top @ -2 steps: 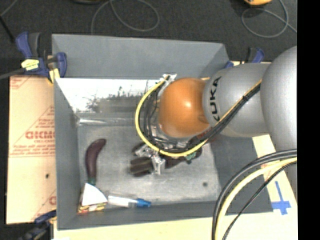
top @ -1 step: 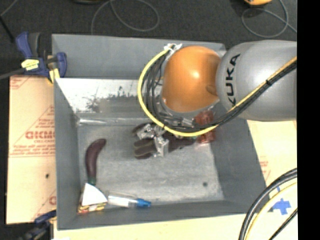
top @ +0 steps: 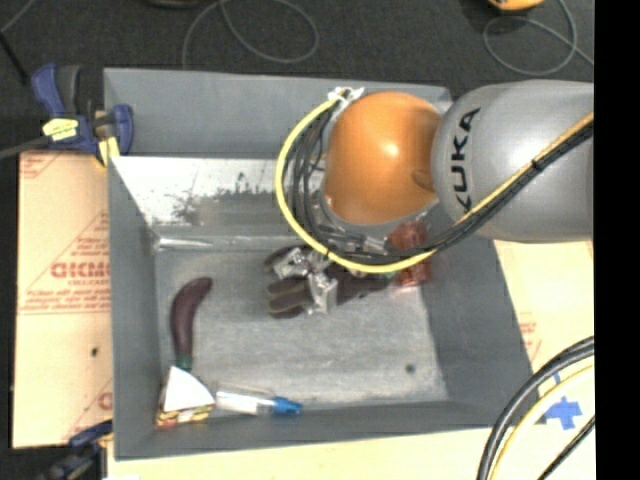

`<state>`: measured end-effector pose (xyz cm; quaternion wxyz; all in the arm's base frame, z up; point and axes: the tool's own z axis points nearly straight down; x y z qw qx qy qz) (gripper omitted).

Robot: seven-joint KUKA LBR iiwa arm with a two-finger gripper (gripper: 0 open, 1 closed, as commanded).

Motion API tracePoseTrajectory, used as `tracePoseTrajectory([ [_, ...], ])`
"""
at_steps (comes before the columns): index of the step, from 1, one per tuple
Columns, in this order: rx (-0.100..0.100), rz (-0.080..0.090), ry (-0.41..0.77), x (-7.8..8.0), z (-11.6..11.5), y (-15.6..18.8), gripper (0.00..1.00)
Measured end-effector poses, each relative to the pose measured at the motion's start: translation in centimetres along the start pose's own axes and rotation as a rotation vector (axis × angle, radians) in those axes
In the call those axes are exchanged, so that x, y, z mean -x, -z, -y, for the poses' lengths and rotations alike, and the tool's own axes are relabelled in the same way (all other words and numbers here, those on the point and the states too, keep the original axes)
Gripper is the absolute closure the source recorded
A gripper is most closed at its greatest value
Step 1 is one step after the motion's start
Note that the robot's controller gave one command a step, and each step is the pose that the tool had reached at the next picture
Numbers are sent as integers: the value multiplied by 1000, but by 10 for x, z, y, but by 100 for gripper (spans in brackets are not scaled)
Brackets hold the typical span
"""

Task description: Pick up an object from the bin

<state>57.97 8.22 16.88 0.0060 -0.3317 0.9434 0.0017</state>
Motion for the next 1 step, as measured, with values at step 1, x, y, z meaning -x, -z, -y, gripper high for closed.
tracePoseTrajectory([
  [1, 4, -7, 4, -4, 2, 35, 100],
])
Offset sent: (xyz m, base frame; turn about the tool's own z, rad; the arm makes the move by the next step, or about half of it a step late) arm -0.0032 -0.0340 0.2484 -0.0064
